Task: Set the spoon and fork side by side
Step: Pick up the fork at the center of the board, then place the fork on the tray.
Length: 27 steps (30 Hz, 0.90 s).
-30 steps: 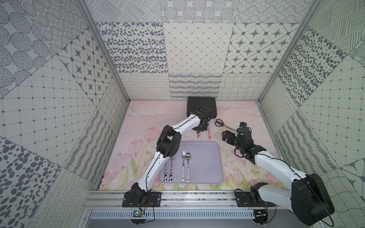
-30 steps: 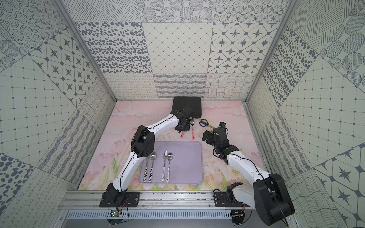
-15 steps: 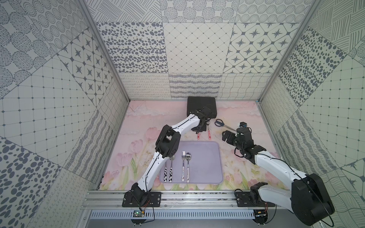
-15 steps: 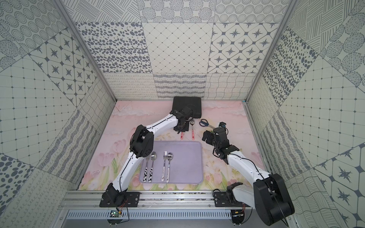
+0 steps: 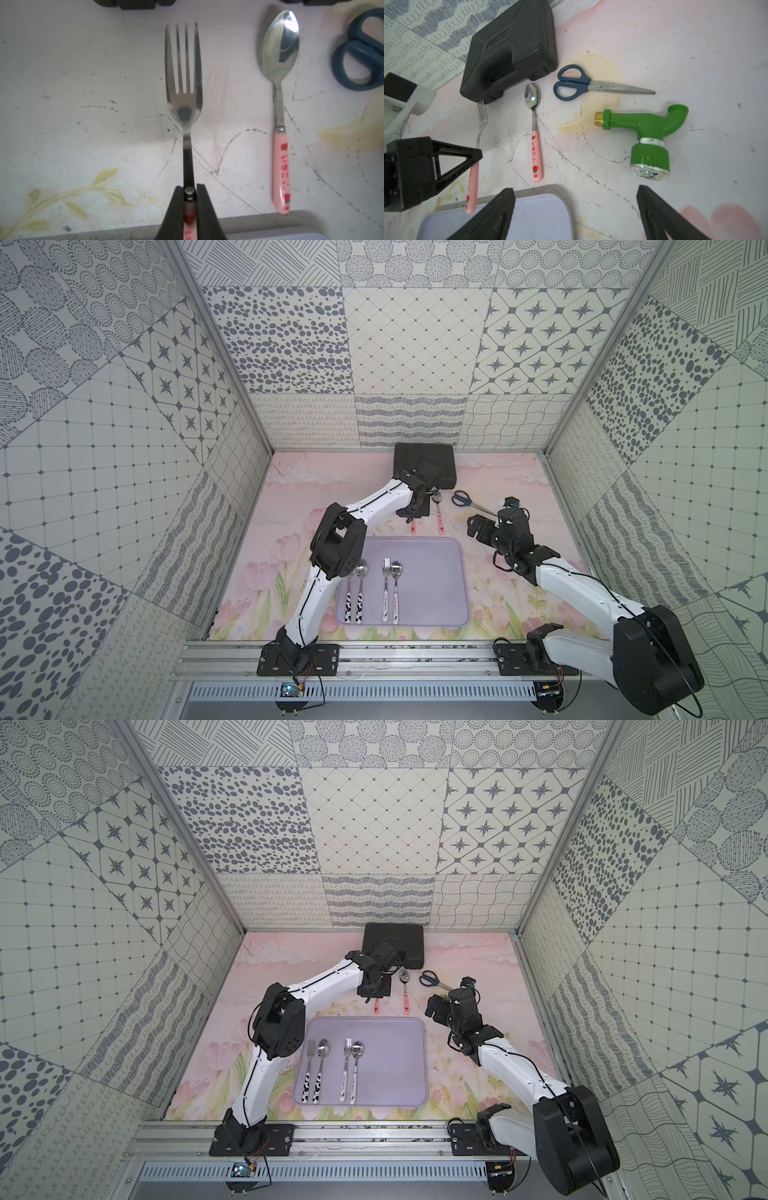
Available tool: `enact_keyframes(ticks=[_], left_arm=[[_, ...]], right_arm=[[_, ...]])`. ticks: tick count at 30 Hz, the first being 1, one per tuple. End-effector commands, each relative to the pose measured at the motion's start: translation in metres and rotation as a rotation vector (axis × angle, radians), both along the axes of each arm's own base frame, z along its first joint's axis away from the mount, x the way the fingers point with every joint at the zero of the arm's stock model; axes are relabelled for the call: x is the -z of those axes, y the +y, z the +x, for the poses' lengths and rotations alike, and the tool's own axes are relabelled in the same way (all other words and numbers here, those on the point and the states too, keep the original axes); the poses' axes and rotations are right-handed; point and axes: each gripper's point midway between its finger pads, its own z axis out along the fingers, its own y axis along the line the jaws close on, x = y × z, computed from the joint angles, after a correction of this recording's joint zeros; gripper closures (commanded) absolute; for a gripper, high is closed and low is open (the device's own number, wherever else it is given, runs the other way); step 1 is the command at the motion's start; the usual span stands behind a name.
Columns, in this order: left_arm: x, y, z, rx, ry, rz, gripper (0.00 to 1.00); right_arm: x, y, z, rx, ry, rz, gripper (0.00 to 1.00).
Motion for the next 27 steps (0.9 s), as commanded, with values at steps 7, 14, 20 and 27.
enact_keyframes(ticks=[7, 14, 20, 27], left_arm=[[-0.011, 0.003, -0.039, -0.044, -0.010, -0.041, 1.00], [-0.005, 0.002, -0.078, -0.057, 0.019, -0.037, 1.00], [0.005, -0.007, -0.116, -0.057, 0.049, -0.036, 1.00], [0.014, -0.016, -0.158, -0.039, 0.075, -0.010, 1.00]], right_arm=[[-0.008, 0.000, 0.002, -0.002, -0.037, -0.002, 0.03], [-0.010, -0.001, 0.001, 0.001, -0.043, -0.002, 0.03], [-0.010, -0.002, 0.001, 0.007, -0.045, -0.008, 0.03], [-0.009, -0.003, 0.001, 0.012, -0.043, -0.013, 0.03]])
